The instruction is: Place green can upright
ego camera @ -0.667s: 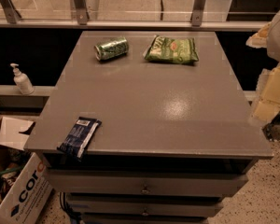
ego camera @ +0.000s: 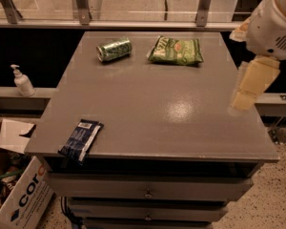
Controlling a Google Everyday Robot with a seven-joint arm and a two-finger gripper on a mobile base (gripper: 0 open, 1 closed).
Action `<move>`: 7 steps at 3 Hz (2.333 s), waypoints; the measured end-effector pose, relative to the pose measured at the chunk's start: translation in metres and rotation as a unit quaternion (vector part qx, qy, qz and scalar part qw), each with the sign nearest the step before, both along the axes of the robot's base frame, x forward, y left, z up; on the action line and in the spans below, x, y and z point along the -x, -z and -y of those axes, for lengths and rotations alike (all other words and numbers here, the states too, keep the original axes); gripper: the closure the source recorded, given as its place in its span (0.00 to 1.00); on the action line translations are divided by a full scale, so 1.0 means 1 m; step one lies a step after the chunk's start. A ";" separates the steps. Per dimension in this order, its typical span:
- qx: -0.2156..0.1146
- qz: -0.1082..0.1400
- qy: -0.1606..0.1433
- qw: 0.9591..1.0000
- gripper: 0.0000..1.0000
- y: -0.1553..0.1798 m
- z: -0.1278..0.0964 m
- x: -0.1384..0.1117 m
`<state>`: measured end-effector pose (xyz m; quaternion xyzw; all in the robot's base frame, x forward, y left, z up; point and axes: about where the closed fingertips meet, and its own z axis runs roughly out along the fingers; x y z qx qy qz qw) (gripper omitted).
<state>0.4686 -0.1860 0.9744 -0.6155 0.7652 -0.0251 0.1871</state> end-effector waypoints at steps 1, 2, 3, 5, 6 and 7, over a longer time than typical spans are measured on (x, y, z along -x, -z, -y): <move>-0.021 0.018 -0.029 0.999 0.00 0.007 -0.036 -0.039; -0.044 0.035 -0.064 0.996 0.00 0.015 -0.075 -0.080; -0.066 0.056 -0.086 0.992 0.00 0.018 -0.106 -0.113; -0.071 0.060 -0.094 0.991 0.00 0.016 -0.107 -0.115; -0.070 0.064 -0.107 0.990 0.00 0.023 -0.125 -0.134; -0.052 0.053 -0.116 0.990 0.00 0.040 -0.149 -0.162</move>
Offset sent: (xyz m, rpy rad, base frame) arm 0.1304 0.1202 -0.0233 0.1480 -0.1110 0.2123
